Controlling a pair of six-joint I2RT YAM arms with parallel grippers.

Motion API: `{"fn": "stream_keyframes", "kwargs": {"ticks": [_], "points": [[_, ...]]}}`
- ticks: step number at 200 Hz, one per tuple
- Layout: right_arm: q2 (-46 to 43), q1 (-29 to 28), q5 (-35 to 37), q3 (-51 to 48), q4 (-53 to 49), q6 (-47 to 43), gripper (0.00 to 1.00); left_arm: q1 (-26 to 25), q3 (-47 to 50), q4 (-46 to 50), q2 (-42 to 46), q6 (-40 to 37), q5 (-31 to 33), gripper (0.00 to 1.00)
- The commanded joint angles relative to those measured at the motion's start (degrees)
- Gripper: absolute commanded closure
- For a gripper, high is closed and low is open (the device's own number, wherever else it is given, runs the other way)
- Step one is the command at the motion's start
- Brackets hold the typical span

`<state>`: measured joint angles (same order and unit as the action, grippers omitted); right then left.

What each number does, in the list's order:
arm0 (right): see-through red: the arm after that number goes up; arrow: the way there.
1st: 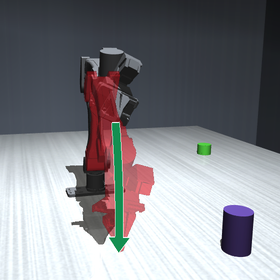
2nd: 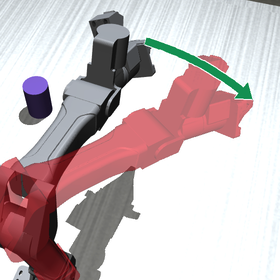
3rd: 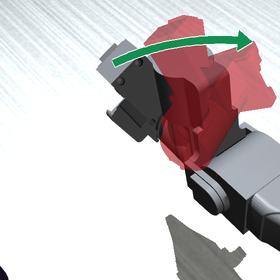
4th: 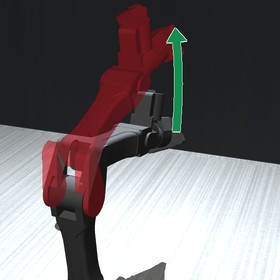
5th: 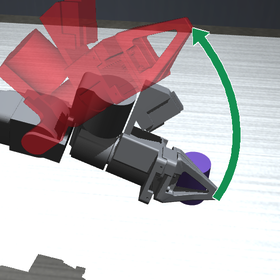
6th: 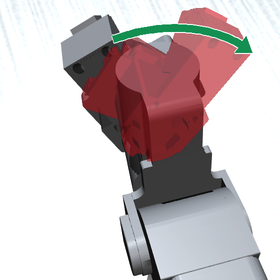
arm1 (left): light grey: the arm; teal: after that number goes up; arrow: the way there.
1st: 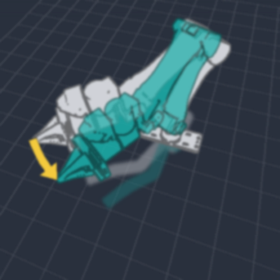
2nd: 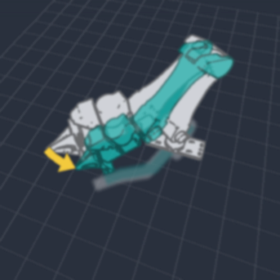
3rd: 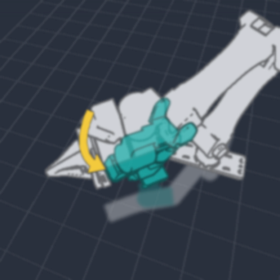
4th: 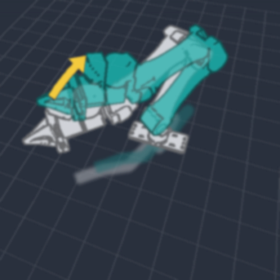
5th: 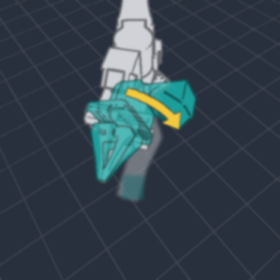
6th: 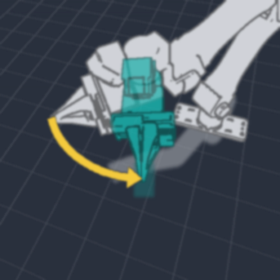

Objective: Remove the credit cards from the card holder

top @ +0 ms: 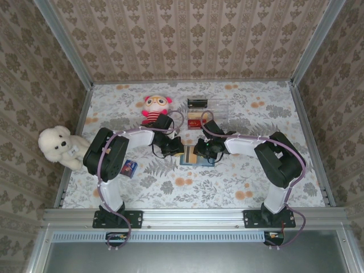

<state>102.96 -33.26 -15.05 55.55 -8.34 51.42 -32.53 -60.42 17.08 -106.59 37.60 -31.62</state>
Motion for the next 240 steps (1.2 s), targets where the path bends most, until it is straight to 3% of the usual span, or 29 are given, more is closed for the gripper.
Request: {"fn": "stream_keyframes", "kwargs": {"ticks": [1, 58, 135, 211, 240], "points": [[1.5, 0.3, -0.4, 0.0, -1.1, 0.0, 0.8, 0.8, -0.3, 2.5, 3.3, -2.4, 1.4, 0.92], [2.3, 0.4, -1.9, -0.1, 0.3, 0.0, 0.81, -0.2, -0.3, -2.0, 2.7, -2.6, -4.6, 0.94], [2.0, 1.3, -4.1, -1.2, 2.2, -0.1, 0.82, -1.1, -1.8, 3.3, -2.0, -3.8, 0.2, 0.96], [3.6, 1.9, -8.0, -1.8, 5.3, -0.2, 0.82, -1.1, -1.0, 3.1, -2.4, -3.6, 0.2, 0.97], [2.9, 2.0, -8.2, -2.3, 5.9, -0.2, 0.87, -1.0, -0.9, 3.2, -2.1, -3.7, 0.2, 0.97]]}}
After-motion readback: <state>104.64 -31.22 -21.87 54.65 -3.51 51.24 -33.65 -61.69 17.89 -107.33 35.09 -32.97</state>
